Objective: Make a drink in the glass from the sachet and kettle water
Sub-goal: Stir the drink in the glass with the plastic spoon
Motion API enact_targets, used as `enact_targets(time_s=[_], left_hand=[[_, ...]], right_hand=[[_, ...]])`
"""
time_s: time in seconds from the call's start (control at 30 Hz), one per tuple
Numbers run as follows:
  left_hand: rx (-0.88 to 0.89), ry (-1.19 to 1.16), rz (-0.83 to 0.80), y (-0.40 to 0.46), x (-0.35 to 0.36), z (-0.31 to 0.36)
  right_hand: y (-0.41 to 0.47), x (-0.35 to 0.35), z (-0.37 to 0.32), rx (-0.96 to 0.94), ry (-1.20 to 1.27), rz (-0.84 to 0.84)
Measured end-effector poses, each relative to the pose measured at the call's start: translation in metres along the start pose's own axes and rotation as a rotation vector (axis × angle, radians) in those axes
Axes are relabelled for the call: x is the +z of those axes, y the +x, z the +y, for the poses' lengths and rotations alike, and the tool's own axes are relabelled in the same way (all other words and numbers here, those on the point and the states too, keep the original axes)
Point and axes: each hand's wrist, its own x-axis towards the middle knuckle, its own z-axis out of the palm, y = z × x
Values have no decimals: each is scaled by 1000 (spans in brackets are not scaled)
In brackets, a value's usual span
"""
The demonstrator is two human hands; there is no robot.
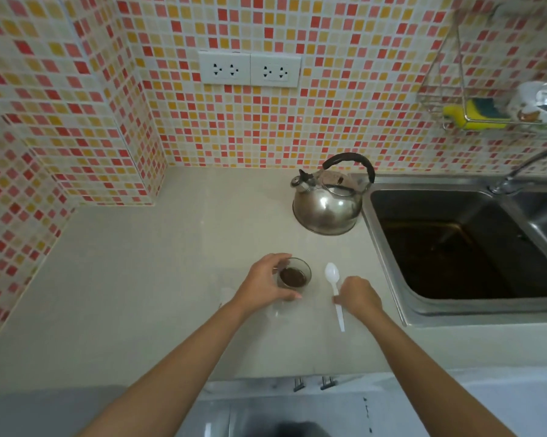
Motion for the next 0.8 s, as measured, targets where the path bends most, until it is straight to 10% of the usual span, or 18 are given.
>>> enact_targets(time_s=[0.33,0.53,0.8], left_hand=[[-64,-17,52,1,7,-4],[-82,-4,54,3,8,-7],[-47,49,63,1,7,-5]], right_hand=[[-6,3,13,91,254,19],[-25,-43,7,-36,865,113],[-57,-109,-26,-605,145,29]])
